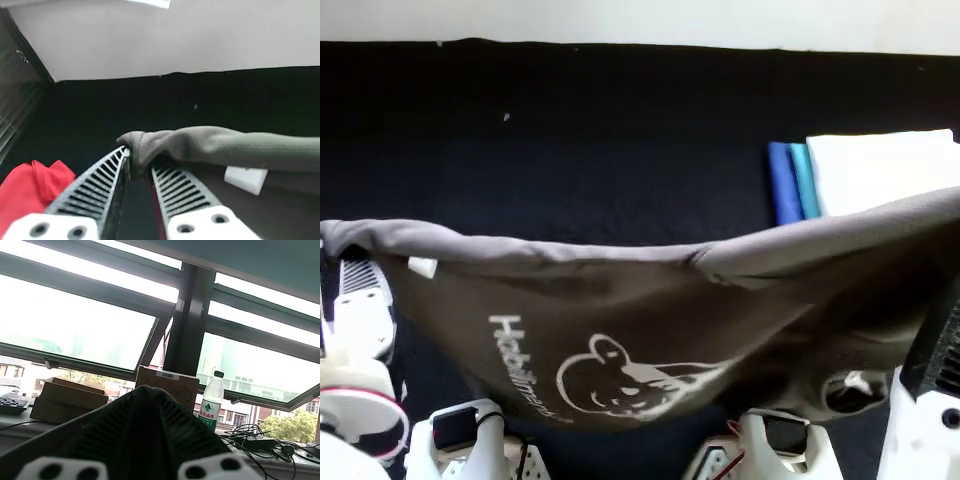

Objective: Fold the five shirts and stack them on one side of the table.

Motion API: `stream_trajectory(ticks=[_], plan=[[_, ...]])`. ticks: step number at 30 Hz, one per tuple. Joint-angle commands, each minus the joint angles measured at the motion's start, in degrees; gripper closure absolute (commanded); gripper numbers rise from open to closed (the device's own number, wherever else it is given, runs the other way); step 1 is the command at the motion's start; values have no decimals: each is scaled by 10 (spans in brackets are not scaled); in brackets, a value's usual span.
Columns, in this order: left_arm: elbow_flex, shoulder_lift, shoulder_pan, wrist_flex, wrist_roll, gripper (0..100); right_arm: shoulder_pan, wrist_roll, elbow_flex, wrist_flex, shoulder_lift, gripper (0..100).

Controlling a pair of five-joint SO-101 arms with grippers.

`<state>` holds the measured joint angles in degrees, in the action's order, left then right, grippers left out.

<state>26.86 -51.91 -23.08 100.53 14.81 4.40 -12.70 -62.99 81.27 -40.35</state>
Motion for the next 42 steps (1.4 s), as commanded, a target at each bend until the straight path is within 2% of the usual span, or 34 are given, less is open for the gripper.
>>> stream_trajectory(ticks=[1,11,19,33,39,42], plan=[[25,-1,-4,4,2,992,3,-7,-5,-8,0,993],[59,-56,-4,4,2,992,5,-7,-7,-8,-1,993],[-68,-65,-4,-1,2,992,5,-6,-7,-11,-1,993],[31,-65,-4,4,2,992,5,-7,-2,-9,-56,993],[23,-63,-4,4,2,992,5,-7,1,-11,-51,993],[-26,-60,-11,-1,2,992,5,-7,45,-13,-36,993]])
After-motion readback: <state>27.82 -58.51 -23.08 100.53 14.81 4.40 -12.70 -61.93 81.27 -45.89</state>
